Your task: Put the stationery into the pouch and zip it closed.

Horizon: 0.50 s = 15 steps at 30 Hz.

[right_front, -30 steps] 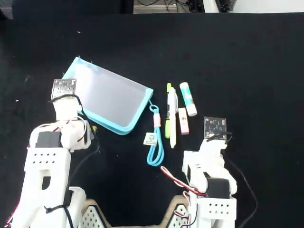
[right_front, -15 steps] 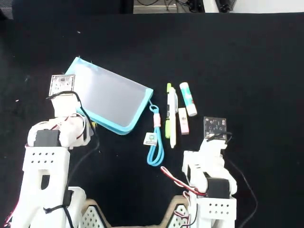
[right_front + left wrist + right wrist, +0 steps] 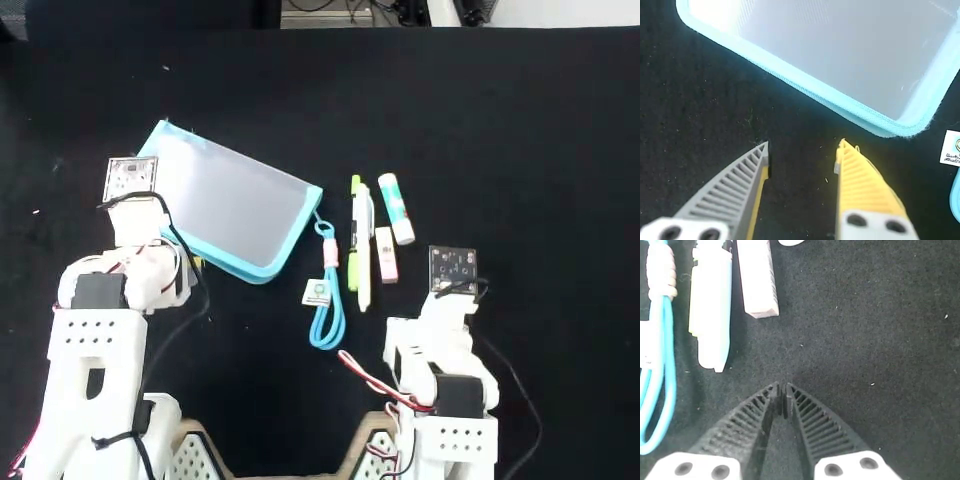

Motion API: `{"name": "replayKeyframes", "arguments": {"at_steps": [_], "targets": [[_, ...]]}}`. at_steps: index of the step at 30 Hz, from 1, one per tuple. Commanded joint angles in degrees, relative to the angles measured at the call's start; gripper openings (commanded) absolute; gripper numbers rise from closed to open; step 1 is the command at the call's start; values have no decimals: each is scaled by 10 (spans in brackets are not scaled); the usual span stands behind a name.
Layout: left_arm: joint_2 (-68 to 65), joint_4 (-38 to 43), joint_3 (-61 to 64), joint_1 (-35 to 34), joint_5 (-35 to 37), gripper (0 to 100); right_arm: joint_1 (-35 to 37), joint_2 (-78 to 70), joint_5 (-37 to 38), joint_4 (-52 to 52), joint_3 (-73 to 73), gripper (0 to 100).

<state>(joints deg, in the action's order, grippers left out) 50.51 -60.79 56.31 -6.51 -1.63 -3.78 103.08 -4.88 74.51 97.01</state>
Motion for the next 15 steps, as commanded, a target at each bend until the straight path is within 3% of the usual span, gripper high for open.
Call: {"name": "replayKeyframes", "arguments": {"at_steps": [1, 11, 15], "targets": [[-2, 0, -24, 22, -4, 218, 3, 55, -2, 3, -5, 12], [-2, 0, -23, 116, -1, 218, 3, 55, -2, 3, -5, 12], [-2, 9, -22, 123, 0, 218, 3, 55, -2, 3, -5, 12]]}}
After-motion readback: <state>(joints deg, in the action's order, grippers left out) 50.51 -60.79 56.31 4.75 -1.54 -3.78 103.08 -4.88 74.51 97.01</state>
